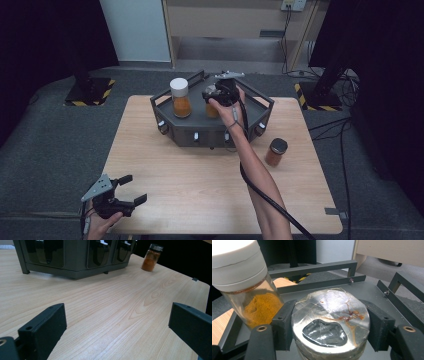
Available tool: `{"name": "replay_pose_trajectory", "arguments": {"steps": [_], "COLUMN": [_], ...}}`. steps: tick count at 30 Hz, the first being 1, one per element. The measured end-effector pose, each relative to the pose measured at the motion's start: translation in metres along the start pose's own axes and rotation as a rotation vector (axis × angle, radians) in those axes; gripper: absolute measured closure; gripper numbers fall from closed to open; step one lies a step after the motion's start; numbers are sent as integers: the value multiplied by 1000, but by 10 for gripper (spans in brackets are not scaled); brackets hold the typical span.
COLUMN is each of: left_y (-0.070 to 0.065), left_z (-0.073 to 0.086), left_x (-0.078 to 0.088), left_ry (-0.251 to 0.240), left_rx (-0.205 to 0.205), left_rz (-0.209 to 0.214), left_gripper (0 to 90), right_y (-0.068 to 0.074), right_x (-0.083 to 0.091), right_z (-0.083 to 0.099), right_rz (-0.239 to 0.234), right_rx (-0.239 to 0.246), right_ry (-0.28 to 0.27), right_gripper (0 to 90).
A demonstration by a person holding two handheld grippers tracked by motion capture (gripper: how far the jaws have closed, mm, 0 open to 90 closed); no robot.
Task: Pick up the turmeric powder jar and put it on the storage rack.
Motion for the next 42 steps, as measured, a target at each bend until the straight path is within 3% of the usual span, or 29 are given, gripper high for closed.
{"name": "replay_pose_trajectory", "arguments": {"steps": [2,8,23,42], "left_y": [0,0,0,-1], "left_z": [0,0,0,0], "left_x": [0,-1,-2,-2], "left_ry": [1,2,5,13], "left_rx": [0,-3,-2,-3], "left_rz": [0,-2,-4,-3], "left_gripper": [5,6,6,7], "right_y": [-1,-2,-8,-3], "right_x": [0,12,72,149], "right_z": [1,-5,-31,-19], "right_rz": [1,14,-26,-89], "right_rx": [-19,-14,81,182], "right_ry": [-2,-49,-94,-136], "right_gripper": [260,78,81,69]}}
Point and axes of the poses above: each handheld gripper's, and its own axes: x roughly backward along the jaws, z roughly out of its underside, y roughly to its left, the point moved 7 cm from there along -x, roughly forward along the jaws, and after that the axes turned 2 degrees about x, right-handed, at the moved point
